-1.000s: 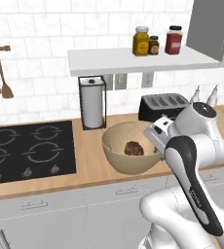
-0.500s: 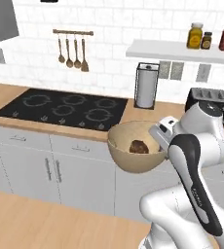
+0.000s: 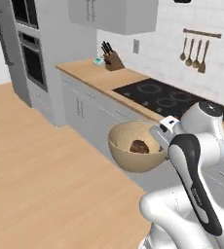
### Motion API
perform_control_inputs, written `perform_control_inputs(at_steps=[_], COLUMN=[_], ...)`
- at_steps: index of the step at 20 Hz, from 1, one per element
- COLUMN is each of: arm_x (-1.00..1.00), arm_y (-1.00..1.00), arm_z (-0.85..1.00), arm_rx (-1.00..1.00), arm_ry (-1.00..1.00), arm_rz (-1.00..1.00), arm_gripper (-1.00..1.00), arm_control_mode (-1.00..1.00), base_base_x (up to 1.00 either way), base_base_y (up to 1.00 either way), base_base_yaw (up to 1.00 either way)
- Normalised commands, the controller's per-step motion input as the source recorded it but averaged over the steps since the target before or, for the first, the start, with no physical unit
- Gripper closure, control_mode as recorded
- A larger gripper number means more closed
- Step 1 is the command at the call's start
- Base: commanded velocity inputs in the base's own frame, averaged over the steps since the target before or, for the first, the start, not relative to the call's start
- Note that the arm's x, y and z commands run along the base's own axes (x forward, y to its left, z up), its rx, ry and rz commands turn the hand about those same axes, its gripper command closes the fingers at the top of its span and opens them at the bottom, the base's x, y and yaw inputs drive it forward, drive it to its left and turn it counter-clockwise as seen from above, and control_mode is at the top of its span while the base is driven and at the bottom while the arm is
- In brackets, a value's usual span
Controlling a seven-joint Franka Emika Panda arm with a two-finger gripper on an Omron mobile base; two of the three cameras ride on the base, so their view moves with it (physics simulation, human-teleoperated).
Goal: Open the cabinet, pick up the bread from the cabinet and place it in the basket. Then move the basket to the dining counter.
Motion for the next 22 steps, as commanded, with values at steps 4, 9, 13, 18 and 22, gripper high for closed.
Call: perform_control_inputs(at_steps=[4,9,13,18,22], arm_x=[0.0,0.0,0.0,0.0,0.0], arm_y=[0.0,0.0,0.0,0.0,0.0], arm_z=[0.0,0.0,0.0,0.0,0.0], arm_rx=[0.0,0.0,0.0,0.0,0.0], arm_ry=[0.0,0.0,0.0,0.0,0.0], arm_rz=[0.0,0.0,0.0,0.0,0.0], arm_gripper=[1.0,1.0,1.0,1.0,1.0], arm_control_mode=[1.0,1.0,1.0,1.0,1.0], base_base_x=[-0.19,-0.25,-0.73,-1.0,-1.0], base_base_y=[0.0,-0.06,-0.47,-0.11,0.23], base_base_yaw=[1.0,1.0,0.62,0.51,0.2])
